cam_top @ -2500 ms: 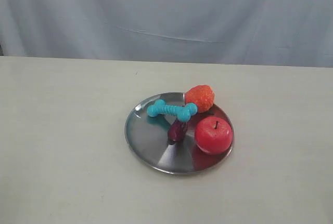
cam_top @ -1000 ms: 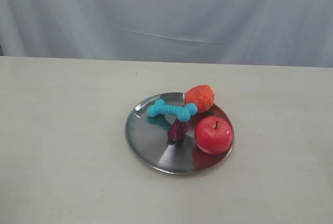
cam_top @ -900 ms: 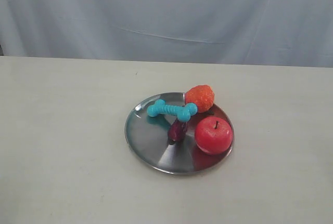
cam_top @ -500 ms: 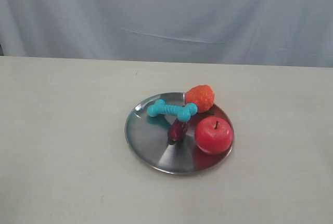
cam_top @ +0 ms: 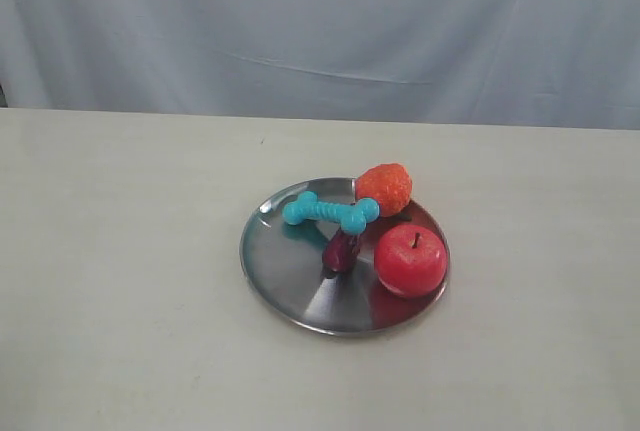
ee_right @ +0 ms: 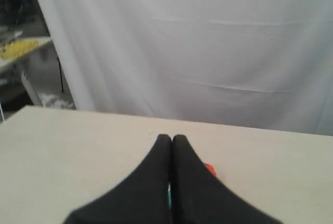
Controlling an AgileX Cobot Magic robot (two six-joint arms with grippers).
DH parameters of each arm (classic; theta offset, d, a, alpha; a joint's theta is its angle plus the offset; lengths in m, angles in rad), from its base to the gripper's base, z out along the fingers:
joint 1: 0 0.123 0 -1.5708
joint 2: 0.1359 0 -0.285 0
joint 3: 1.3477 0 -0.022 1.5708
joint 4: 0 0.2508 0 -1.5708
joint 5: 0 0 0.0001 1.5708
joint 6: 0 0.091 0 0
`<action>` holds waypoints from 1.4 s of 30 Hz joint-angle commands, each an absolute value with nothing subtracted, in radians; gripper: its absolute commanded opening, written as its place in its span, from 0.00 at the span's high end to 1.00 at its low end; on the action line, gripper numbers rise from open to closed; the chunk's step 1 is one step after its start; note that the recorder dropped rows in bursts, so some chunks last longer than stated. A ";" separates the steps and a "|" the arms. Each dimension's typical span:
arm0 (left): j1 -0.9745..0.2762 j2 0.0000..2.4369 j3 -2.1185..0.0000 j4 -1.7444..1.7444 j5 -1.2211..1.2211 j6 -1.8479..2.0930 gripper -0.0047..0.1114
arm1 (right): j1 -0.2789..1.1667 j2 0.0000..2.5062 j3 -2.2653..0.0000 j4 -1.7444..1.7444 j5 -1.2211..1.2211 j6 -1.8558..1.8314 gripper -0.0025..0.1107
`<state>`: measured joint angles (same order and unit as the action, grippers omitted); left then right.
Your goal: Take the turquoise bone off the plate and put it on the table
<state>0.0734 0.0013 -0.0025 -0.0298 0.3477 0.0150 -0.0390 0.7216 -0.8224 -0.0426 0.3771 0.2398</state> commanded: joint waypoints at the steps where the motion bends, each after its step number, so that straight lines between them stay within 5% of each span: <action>1: 0.078 0.000 0.000 -0.032 0.342 0.011 0.96 | 0.025 0.899 -1.048 -0.050 0.580 0.064 0.98; 19: 0.078 0.000 0.000 -0.032 0.342 0.011 0.96 | 0.038 1.503 -1.702 0.047 1.220 -0.327 0.98; 42: 0.078 0.000 0.000 -0.032 0.342 0.011 0.96 | 0.038 1.998 -1.807 0.108 1.097 -0.540 0.98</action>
<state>0.0734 0.0013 -0.0025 -0.0298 0.3477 0.0150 0.0350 1.9695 -1.8007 0.1073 1.1535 -0.5202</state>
